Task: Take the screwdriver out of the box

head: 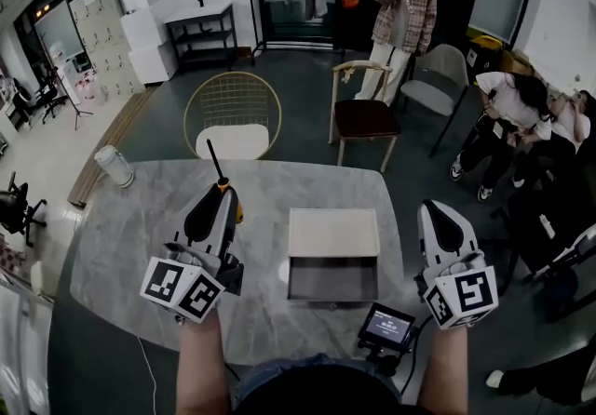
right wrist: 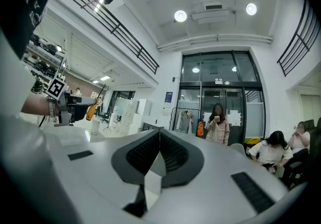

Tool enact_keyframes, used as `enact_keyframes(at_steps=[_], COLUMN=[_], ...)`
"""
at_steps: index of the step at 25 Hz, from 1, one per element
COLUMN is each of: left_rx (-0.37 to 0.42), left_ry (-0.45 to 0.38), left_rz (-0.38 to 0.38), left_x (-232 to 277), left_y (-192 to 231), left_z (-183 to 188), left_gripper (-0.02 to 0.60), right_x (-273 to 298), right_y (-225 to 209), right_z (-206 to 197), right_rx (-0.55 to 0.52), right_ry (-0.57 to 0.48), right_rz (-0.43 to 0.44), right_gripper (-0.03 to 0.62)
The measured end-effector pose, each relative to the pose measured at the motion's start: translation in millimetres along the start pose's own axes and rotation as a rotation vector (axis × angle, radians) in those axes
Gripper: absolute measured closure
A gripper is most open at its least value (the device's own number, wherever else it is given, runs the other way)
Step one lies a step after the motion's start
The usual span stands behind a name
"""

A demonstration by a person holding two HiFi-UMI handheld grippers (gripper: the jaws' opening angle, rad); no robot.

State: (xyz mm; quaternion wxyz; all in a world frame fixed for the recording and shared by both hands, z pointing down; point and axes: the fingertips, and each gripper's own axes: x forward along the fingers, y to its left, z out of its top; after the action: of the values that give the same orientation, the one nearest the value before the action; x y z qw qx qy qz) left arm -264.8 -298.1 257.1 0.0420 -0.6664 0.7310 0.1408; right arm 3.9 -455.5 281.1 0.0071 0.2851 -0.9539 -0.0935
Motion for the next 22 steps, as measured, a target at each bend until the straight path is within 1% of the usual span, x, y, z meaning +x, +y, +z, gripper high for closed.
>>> enact_keyframes(at_steps=[6,17,22], left_rx=[-0.005,-0.004,0.000], left_ry=[0.012,0.008,0.013], left_rz=[-0.019,-0.066,-0.086], left_x=[-2.2,0.0,5.5], left_y=[-2.7,-15.9,-25.6], left_z=[-5.6,-2.7,-5.6], left_gripper=[0.505,0.505,0.505], right_x=[-1.7,-9.6,-13.1], right_y=[9.3,19.9,14.2], right_z=[-4.3,-4.4,-6.2], right_rx=[-0.005,-0.008,-0.001], right_ry=[0.021,0.028,0.029], right_rz=[-0.004,-0.017,-0.026], right_gripper=[0.568,0.568,0.568])
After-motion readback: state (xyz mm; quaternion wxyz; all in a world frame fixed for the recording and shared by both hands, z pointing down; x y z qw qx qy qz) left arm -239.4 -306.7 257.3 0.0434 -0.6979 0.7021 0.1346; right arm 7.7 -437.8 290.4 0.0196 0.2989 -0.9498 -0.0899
